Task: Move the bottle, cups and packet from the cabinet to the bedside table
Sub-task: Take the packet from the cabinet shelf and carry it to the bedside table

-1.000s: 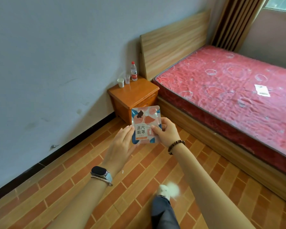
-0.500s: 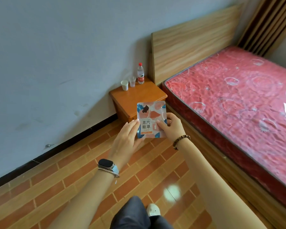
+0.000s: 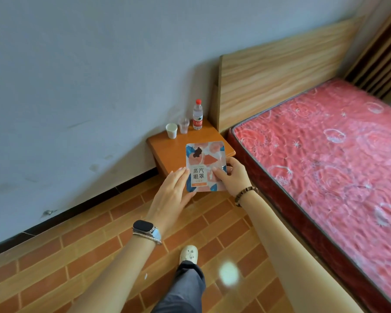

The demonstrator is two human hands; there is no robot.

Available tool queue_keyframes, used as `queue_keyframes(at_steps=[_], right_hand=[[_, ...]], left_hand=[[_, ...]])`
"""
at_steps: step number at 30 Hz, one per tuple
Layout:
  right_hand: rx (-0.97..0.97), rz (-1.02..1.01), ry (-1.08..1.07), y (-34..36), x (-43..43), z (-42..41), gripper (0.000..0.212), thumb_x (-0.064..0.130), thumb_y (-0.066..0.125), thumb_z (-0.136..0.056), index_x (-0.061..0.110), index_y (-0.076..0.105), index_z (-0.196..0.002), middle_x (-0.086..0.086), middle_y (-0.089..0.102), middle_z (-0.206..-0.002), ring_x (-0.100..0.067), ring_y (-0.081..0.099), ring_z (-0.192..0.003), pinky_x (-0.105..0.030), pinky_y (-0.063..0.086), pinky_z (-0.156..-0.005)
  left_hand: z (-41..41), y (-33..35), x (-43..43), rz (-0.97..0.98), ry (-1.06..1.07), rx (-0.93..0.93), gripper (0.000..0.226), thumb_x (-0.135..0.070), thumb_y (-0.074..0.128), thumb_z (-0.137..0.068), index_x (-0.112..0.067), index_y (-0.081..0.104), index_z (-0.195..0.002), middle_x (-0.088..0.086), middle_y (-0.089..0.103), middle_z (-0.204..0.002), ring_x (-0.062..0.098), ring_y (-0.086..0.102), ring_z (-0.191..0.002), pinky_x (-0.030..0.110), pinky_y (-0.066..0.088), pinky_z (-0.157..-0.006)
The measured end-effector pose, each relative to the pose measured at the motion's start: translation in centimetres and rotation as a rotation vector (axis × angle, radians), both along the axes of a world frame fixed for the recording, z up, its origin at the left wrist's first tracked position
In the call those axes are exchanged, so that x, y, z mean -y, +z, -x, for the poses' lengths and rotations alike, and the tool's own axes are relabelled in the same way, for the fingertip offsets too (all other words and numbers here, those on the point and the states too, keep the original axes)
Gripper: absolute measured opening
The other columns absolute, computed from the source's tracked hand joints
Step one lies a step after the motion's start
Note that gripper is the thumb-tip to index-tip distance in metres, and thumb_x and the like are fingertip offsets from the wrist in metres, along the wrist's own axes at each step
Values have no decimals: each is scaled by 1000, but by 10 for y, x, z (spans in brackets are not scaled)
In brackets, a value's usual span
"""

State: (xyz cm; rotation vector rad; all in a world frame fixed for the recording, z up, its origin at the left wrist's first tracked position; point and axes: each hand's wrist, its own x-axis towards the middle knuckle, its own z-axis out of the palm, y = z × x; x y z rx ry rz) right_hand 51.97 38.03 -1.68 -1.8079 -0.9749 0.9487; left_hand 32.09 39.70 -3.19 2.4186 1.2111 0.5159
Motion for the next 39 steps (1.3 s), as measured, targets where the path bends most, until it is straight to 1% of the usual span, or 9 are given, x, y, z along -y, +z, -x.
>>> queue_keyframes(at_steps=[5,12,19,23,25,28,32,37,39], right_hand=[[3,46,22,-5,-69,-22,33,29,62,-93,15,52,-122,-5,69,-110,-11,72,-81,-25,61,-62],[1,63,45,-23,-135,-64,28,25,61,-94,14,54,-119,-4,71,-101,0,68,-69,-14,53,-51],[-35,131,141,-50,-205,-121,32,26,61,-94,14,53,-122,-7,72,-103,-11,73,-78,-26,60,-60],[5,163,216,-61,-253,-155,33,25,61,-94,14,53,-123,-2,69,-100,0,67,-70,-12,51,-51],[19,178,246,-69,-277,-170,35,25,61,-94,13,52,-126,-4,69,-106,0,67,-73,-12,52,-52],[29,209,283,-86,-306,-184,38,25,61,-94,14,49,-128,-4,68,-110,-1,67,-74,-14,54,-53],[37,276,318,-117,-337,-194,37,27,63,-93,14,51,-125,-7,70,-105,-11,71,-79,-29,61,-65],[80,367,324,-169,-367,-204,30,23,61,-94,11,52,-121,-3,67,-101,-4,64,-70,-12,47,-49],[140,379,322,-195,-377,-208,27,20,59,-94,11,55,-119,-4,65,-105,-11,62,-77,-13,42,-50]], left_hand=[[-23,-4,-65,55,26,5,69,-47,39,-89,-16,24,-148,3,30,-152,19,22,-143,23,21,-107],[-61,-16,-132,39,25,-74,66,-34,57,-91,-13,28,-147,4,33,-152,20,26,-141,26,19,-109],[-114,-36,-185,36,74,-120,61,-32,60,-90,-11,38,-143,7,42,-146,21,37,-136,29,21,-109],[-150,-50,-218,85,151,-117,59,-37,54,-90,-15,38,-143,4,39,-148,19,34,-138,32,28,-110],[-166,-60,-235,113,177,-108,59,-38,51,-90,-16,39,-143,3,39,-148,18,33,-139,35,35,-110],[-185,-76,-257,147,210,-95,58,-35,55,-91,-17,38,-143,3,38,-148,16,32,-139,37,36,-110],[-199,-107,-282,192,246,-93,54,-34,53,-93,-14,40,-142,4,40,-147,17,34,-138,35,28,-114],[-215,-169,-308,339,269,-63,56,-34,45,-98,-15,28,-148,1,28,-154,13,24,-142,25,20,-115],[-222,-199,-318,406,276,-49,57,-34,42,-99,-16,23,-150,-1,23,-156,11,21,-142,21,17,-112]])
